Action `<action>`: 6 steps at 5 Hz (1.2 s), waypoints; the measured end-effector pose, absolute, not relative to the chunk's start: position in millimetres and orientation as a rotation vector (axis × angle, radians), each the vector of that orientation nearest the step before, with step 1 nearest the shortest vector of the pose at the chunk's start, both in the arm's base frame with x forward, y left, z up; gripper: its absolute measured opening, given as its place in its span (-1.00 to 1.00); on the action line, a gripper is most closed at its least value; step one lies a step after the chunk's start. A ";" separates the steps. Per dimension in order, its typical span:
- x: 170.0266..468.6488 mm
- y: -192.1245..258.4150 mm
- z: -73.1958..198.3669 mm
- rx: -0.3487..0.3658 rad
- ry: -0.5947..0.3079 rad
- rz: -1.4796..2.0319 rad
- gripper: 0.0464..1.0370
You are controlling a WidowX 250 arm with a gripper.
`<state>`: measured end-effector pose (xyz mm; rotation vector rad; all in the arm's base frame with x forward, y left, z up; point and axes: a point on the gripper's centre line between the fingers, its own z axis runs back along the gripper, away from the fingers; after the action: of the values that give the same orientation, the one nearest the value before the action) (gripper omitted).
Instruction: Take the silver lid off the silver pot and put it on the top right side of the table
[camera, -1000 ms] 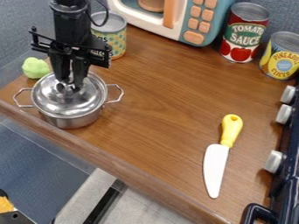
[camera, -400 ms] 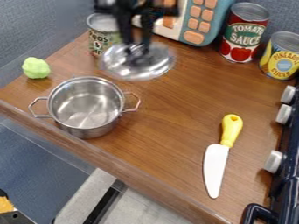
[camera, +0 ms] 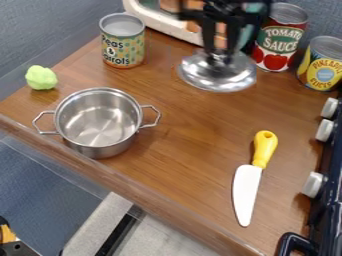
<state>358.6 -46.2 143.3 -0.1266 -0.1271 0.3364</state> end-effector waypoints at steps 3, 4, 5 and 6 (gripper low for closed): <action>428.8 -89.9 89.7 -0.077 -0.198 0.343 -0.56; 442.4 -104.9 78.3 -0.072 -0.192 0.305 -0.43; 443.3 -110.2 78.7 -0.051 -0.181 0.289 0.16; 438.5 -113.5 78.5 -0.060 -0.164 0.288 0.75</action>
<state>438.5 -113.5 78.5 -0.0599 -0.1635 0.2879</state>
